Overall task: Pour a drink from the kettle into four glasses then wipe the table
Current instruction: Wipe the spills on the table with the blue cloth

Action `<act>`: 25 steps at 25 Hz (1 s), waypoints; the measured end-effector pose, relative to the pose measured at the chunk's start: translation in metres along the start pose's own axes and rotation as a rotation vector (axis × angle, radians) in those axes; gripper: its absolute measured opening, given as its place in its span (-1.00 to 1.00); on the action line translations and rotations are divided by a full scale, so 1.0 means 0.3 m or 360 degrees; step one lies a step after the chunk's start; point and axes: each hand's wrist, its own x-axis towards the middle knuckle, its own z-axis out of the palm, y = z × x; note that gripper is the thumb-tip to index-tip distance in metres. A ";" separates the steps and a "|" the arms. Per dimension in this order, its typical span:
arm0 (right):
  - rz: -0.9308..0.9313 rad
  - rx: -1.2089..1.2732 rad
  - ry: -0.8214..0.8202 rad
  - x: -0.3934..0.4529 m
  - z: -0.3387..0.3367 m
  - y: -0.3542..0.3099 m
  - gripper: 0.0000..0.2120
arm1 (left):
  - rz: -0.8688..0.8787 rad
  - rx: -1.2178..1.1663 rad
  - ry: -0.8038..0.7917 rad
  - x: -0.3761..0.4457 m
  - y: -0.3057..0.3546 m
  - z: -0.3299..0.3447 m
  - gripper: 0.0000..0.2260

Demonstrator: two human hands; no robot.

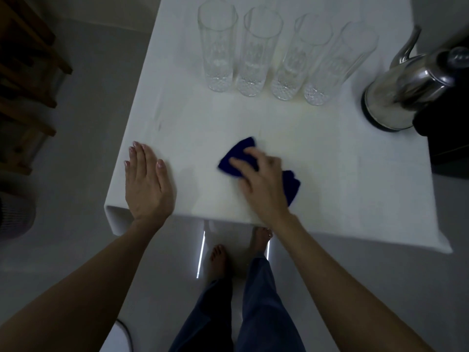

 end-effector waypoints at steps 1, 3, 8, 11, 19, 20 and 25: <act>-0.0176 0.0041 -0.0086 -0.037 0.004 -0.028 -0.63 | 0.0007 -0.0002 -0.0002 -0.001 0.000 -0.002 -0.52; -0.0420 0.0036 -0.0215 -0.116 -0.039 0.006 -0.69 | 0.0016 -0.0008 0.0002 -0.004 -0.001 -0.006 -0.52; 0.0523 -0.0384 0.0357 -0.276 -0.318 0.413 -0.61 | 0.0019 0.0016 0.0000 -0.001 0.000 -0.006 -0.49; 0.1288 -0.0431 0.0596 -0.298 -0.344 0.488 -0.61 | 0.0015 0.0023 -0.0009 -0.001 0.001 -0.005 -0.48; 0.0620 -0.0070 0.0314 -0.188 -0.001 -0.096 -0.56 | -0.0003 0.0002 0.0006 -0.004 0.005 -0.006 -0.49; 0.0422 -0.0026 0.0217 -0.191 0.036 -0.186 -0.58 | -0.0003 -0.0007 0.0007 -0.003 0.005 -0.006 -0.50; -0.0242 0.0101 -0.0127 -0.196 -0.042 -0.144 -0.73 | 0.0006 -0.0016 0.0003 -0.003 -0.003 -0.010 -0.53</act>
